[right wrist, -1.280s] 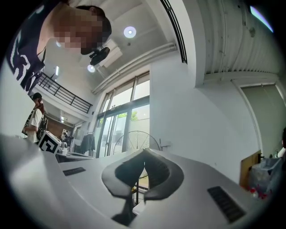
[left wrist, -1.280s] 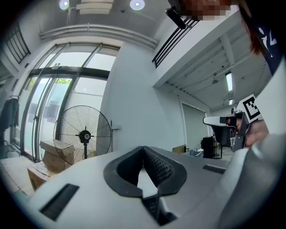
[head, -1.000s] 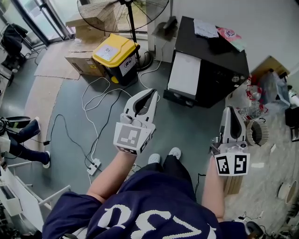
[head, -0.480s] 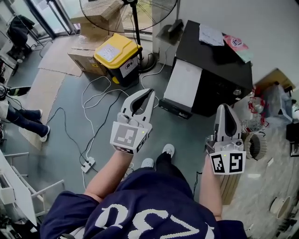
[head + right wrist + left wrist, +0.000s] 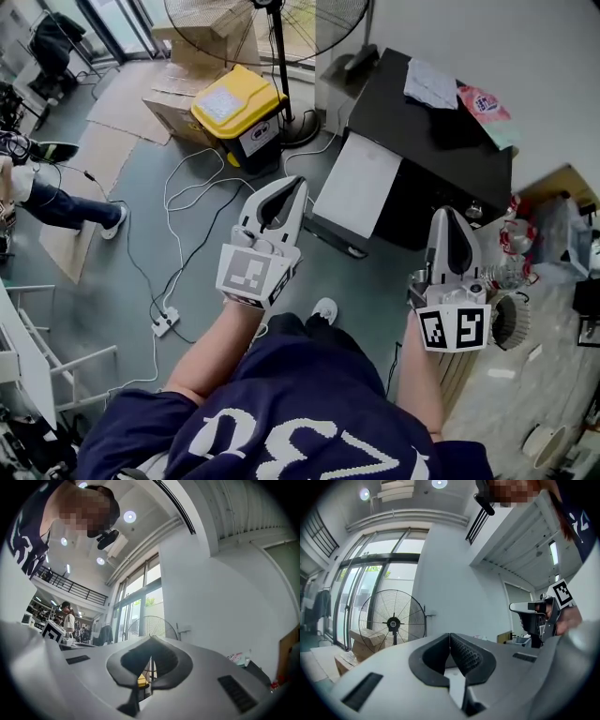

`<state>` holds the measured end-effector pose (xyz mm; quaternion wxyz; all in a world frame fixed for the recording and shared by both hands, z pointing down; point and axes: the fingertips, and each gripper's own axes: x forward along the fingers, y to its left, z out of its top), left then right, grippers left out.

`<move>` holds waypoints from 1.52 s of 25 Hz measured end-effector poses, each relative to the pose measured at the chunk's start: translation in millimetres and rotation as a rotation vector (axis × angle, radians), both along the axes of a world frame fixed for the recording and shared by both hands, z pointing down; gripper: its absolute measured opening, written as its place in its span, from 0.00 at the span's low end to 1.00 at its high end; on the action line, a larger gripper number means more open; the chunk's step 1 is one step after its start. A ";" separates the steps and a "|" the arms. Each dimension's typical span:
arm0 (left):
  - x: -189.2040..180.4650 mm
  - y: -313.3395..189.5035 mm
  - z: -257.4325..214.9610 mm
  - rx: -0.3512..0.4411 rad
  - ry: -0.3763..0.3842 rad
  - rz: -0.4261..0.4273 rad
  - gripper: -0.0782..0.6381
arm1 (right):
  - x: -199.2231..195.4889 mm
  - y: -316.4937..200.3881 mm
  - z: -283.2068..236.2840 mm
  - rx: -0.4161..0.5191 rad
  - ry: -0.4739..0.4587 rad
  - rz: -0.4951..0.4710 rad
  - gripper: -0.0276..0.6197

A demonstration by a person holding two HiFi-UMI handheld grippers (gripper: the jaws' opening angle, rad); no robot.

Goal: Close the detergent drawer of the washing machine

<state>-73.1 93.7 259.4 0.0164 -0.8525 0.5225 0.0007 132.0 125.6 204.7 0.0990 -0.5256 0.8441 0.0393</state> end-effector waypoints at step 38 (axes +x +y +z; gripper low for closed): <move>-13.9 -238.5 34.2 0.001 0.027 0.238 0.14 | -41.7 -205.2 34.4 -0.057 0.021 0.206 0.07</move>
